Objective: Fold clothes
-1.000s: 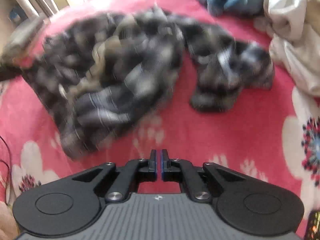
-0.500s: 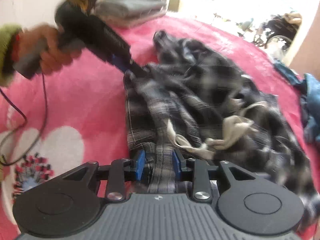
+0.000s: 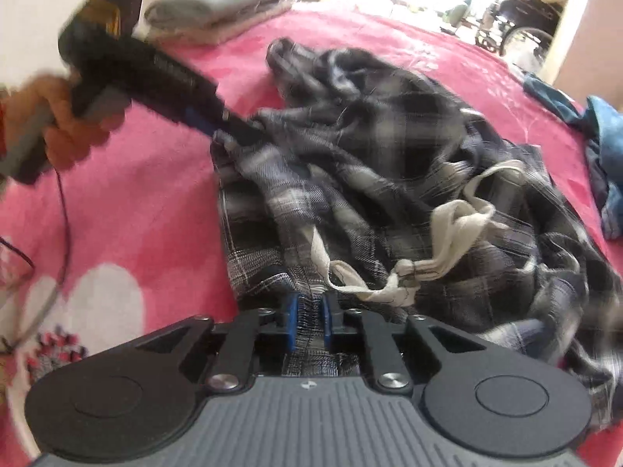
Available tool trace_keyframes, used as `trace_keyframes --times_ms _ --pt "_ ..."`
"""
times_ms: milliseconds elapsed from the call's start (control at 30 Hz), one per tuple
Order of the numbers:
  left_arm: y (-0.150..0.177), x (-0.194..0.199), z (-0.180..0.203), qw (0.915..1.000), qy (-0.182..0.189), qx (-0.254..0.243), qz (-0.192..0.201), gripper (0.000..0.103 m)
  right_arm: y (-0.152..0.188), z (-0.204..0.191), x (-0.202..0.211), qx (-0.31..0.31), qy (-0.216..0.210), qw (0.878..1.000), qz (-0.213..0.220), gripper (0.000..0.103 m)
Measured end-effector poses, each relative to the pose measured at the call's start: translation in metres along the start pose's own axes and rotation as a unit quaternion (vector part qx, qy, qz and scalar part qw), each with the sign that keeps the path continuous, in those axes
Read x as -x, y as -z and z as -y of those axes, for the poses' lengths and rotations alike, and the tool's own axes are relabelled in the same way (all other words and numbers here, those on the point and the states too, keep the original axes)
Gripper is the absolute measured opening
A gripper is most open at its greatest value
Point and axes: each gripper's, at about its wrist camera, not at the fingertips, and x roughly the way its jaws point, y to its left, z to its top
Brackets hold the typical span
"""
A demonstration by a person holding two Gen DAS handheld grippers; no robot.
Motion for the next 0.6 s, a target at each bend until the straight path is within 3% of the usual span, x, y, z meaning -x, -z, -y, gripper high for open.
trace_keyframes --times_ms 167,367,600 --pt "0.001 0.0 -0.003 0.9999 0.008 0.007 -0.001 0.046 -0.003 0.024 0.01 -0.075 -0.031 0.997 0.011 0.007" --pt "-0.002 0.003 -0.01 0.9993 0.021 0.031 -0.001 0.046 0.002 0.035 0.028 -0.111 -0.099 0.988 0.037 0.007" --pt "-0.005 0.012 -0.032 0.9947 0.05 0.089 0.008 0.046 0.01 0.0 0.014 -0.028 -0.134 0.991 0.01 0.008"
